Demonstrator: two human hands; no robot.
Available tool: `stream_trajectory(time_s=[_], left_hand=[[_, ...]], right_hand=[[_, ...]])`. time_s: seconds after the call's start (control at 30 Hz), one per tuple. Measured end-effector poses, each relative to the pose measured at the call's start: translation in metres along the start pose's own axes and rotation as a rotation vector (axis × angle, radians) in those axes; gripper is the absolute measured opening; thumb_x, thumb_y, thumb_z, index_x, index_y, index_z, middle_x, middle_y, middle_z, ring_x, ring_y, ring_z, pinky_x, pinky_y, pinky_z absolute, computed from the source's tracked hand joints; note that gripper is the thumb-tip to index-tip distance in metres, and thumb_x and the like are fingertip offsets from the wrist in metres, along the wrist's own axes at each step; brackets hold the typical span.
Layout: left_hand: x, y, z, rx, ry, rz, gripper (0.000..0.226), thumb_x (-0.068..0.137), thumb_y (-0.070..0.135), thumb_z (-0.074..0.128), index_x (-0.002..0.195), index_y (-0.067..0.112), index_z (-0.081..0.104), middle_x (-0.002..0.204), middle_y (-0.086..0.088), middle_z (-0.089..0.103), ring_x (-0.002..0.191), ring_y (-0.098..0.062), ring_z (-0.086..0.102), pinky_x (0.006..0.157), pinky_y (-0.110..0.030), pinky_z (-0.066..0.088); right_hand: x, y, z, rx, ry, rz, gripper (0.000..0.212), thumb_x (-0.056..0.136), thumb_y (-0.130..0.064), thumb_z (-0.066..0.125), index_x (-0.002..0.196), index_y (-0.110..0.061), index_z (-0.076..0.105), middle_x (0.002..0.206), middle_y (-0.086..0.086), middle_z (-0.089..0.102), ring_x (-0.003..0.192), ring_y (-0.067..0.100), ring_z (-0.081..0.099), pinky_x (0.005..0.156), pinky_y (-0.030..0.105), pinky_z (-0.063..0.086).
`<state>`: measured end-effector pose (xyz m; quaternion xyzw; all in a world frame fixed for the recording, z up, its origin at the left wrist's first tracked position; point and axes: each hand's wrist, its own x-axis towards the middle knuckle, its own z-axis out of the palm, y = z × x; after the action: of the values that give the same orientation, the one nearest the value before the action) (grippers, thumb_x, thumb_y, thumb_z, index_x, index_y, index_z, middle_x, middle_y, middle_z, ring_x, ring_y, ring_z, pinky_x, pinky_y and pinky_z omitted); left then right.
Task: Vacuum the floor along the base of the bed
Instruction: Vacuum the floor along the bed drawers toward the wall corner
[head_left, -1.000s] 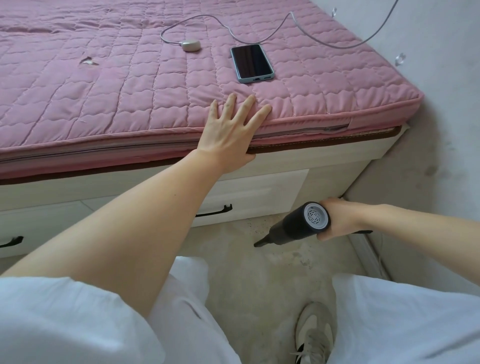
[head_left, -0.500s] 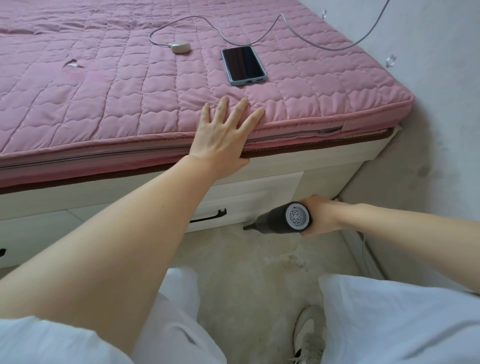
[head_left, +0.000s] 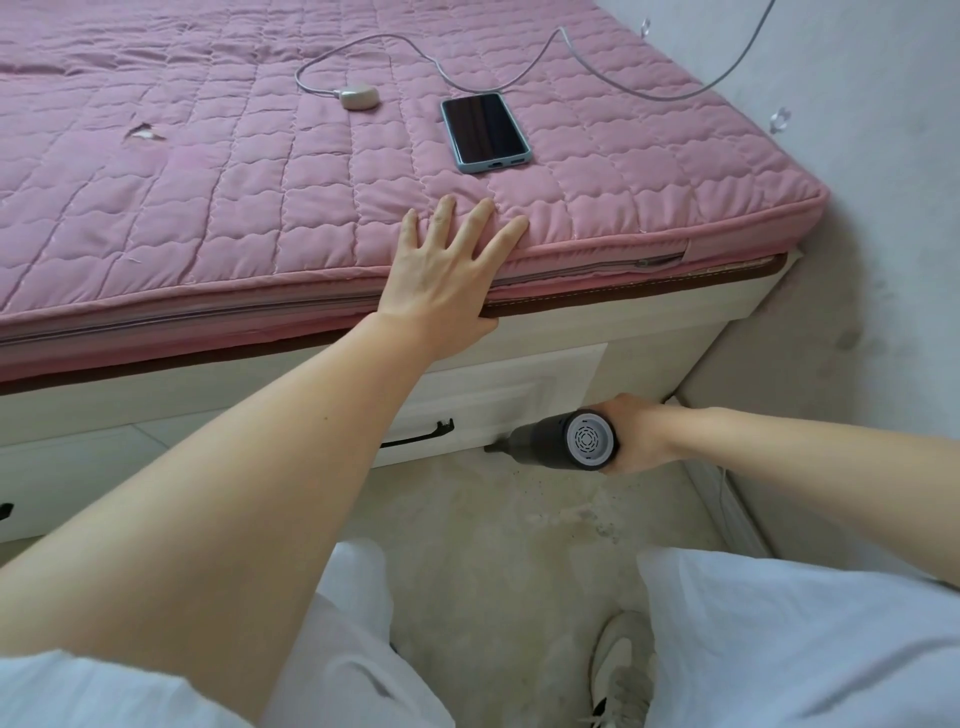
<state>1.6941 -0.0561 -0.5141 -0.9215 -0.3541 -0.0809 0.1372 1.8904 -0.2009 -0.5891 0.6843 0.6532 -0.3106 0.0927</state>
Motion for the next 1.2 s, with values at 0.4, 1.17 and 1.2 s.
stream_trajectory(time_s=[0.4, 1.17, 1.2], left_hand=[[0.002, 0.004, 0.002, 0.017, -0.004, -0.02, 0.1, 0.079, 0.051, 0.069, 0.154, 0.029, 0.006, 0.16, -0.01, 0.013, 0.146, -0.042, 0.012, 0.114, -0.064, 0.016], [0.004, 0.007, 0.003, 0.001, 0.011, -0.045, 0.101, 0.074, 0.053, 0.071, 0.152, 0.03, 0.012, 0.159, -0.009, 0.017, 0.145, -0.042, 0.016, 0.114, -0.064, 0.017], [0.004, 0.008, 0.003, 0.001, 0.011, -0.047, 0.101, 0.073, 0.053, 0.071, 0.152, 0.03, 0.012, 0.159, -0.009, 0.017, 0.145, -0.042, 0.016, 0.114, -0.064, 0.017]], right_hand=[[-0.008, 0.013, 0.001, -0.011, 0.001, 0.063, 0.045, 0.075, -0.03, 0.073, 0.117, -0.027, 0.057, 0.109, -0.005, 0.066, 0.099, 0.016, 0.062, 0.087, 0.031, 0.053], [-0.035, 0.024, -0.004, -0.024, -0.067, 0.107, 0.039, 0.074, -0.019, 0.07, 0.111, -0.014, 0.06, 0.103, 0.002, 0.067, 0.096, 0.019, 0.063, 0.083, 0.032, 0.053], [-0.036, 0.025, -0.004, -0.019, -0.068, 0.106, 0.037, 0.073, -0.019, 0.07, 0.109, -0.014, 0.06, 0.1, 0.001, 0.066, 0.094, 0.019, 0.063, 0.081, 0.031, 0.052]])
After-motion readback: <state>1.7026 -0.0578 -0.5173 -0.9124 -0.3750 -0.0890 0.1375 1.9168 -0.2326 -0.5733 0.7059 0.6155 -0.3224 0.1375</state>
